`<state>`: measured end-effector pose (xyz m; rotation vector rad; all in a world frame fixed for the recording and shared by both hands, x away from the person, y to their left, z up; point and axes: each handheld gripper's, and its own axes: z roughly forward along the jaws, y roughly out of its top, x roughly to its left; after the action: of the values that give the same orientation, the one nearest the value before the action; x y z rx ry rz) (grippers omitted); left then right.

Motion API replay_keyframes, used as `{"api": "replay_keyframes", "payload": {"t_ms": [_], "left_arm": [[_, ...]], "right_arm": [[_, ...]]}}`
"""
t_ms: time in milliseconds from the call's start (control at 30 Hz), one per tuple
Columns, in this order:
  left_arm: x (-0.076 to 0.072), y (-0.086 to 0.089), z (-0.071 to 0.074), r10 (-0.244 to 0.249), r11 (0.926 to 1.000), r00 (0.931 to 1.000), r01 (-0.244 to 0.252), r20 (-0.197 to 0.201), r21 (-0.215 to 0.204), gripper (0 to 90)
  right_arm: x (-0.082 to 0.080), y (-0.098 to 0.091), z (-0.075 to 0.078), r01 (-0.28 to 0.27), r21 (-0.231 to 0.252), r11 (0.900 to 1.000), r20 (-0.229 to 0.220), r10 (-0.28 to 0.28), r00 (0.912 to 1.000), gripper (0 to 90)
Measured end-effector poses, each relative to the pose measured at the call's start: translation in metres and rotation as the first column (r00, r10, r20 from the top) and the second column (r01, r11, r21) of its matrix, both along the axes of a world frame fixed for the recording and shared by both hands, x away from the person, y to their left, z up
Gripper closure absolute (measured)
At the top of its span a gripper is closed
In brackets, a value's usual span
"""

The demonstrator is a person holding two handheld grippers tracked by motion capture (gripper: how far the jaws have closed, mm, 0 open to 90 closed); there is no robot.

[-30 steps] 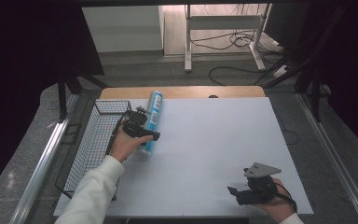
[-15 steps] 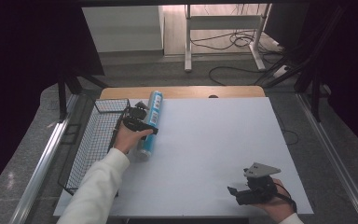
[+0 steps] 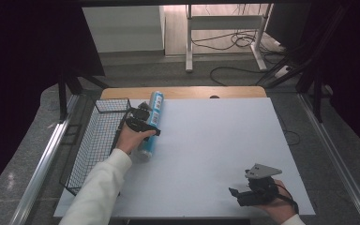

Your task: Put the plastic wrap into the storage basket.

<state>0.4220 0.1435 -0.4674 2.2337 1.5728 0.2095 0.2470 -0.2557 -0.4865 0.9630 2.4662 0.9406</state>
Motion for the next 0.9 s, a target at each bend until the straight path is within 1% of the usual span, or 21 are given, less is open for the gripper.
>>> {"api": "replay_keyframes", "payload": {"t_ms": [67, 167, 200, 267, 333, 400, 433, 467, 500, 567, 633, 667, 700, 733, 800, 900], "left_arm": [[-0.004, -0.005, 0.003, -0.001, 0.9999, 1.0, 0.001, -0.007, -0.012, 12.3], [-0.007, -0.01, 0.007, -0.001, 0.9998, 1.0, 0.001, -0.004, -0.022, 12.2], [-0.008, -0.014, 0.01, 0.004, 0.9994, 1.0, -0.004, -0.001, -0.034, 12.4], [-0.007, -0.017, 0.012, 0.002, 0.9994, 1.0, -0.002, -0.002, -0.036, 12.4], [-0.004, -0.021, 0.013, 0.013, 0.9995, 0.9999, -0.013, 0.002, -0.029, 12.5], [0.002, -0.021, 0.013, 0.028, 0.9995, 0.9996, -0.029, -0.004, -0.01, 12.4], [0.006, -0.02, 0.011, 0.045, 0.999, 0.9989, -0.045, -0.007, 0.001, 12.6], [0.014, -0.017, 0.007, 0.078, 0.9969, 0.9967, -0.078, -0.023, 0.005, 12.6], [0.014, -0.017, 0.007, 0.078, 0.9969, 0.9967, -0.078, -0.023, 0.005, 12.6], [0.02, -0.015, 0.001, 0.1, 0.995, 0.9945, -0.099, -0.033, 0.016, 12.6], [0.025, -0.014, -0.004, 0.115, 0.9928, 0.9928, -0.113, -0.033, 0.04, 14.0], [0.03, -0.014, -0.008, 0.133, 0.9893, 0.9905, -0.13, -0.035, 0.066, 14.7], [0.03, -0.014, -0.008, 0.133, 0.9893, 0.9905, -0.13, -0.035, 0.066, 15.7], [0.034, -0.013, -0.011, 0.141, 0.9882, 0.989, -0.138, -0.044, 0.065, 15.7], [0.038, -0.014, -0.016, 0.142, 0.9884, 0.9882, -0.138, -0.059, 0.063, 16.4], [0.042, -0.016, -0.02, 0.15, 0.9862, 0.9872, -0.145, -0.054, 0.079, 17.4]], "right_arm": [[0.001, 0.0, 0.0, 0.002, 0.001, 1.0, -0.002, -0.002, 1.0, 12.6], [0.001, 0.0, -0.001, 0.0, 0.001, 1.0, -0.002, 0.0, 1.0, 12.6], [0.001, 0.001, 0.0, -0.001, 0.001, 1.0, -0.003, 0.001, 1.0, 12.6], [0.001, 0.001, 0.0, -0.002, 0.003, 1.0, -0.001, 0.002, 1.0, 12.6], [0.001, 0.001, 0.001, -0.003, 0.004, 1.0, 0.001, 0.003, 1.0, 12.6], [0.0, 0.002, 0.001, -0.005, 0.003, 1.0, 0.001, 0.005, 1.0, 12.6], [0.0, 0.002, 0.001, -0.007, 0.003, 1.0, 0.002, 0.007, 1.0, 12.5], [0.001, 0.002, 0.001, -0.008, 0.004, 1.0, 0.002, 0.008, 1.0, 12.6], [0.001, 0.002, 0.001, -0.008, 0.004, 1.0, 0.002, 0.008, 1.0, 12.6], [0.001, 0.002, 0.001, -0.009, 0.004, 0.9999, 0.0, 0.009, 1.0, 12.6], [0.001, 0.001, 0.0, -0.01, 0.004, 0.9999, -0.003, 0.01, 0.9999, 12.6], [0.001, 0.001, 0.0, -0.01, 0.003, 0.9999, -0.004, 0.01, 0.9999, 12.6], [0.001, 0.001, 0.0, -0.01, 0.003, 0.9999, -0.004, 0.01, 0.9999, 12.6], [0.001, 0.001, 0.0, -0.01, 0.002, 0.9999, -0.004, 0.01, 0.9999, 12.5], [0.001, 0.001, -0.001, -0.013, -0.001, 0.9999, -0.007, 0.013, 0.9999, 12.6], [0.001, 0.002, -0.001, -0.012, -0.002, 0.9999, -0.008, 0.012, 0.9999, 12.5]]}}
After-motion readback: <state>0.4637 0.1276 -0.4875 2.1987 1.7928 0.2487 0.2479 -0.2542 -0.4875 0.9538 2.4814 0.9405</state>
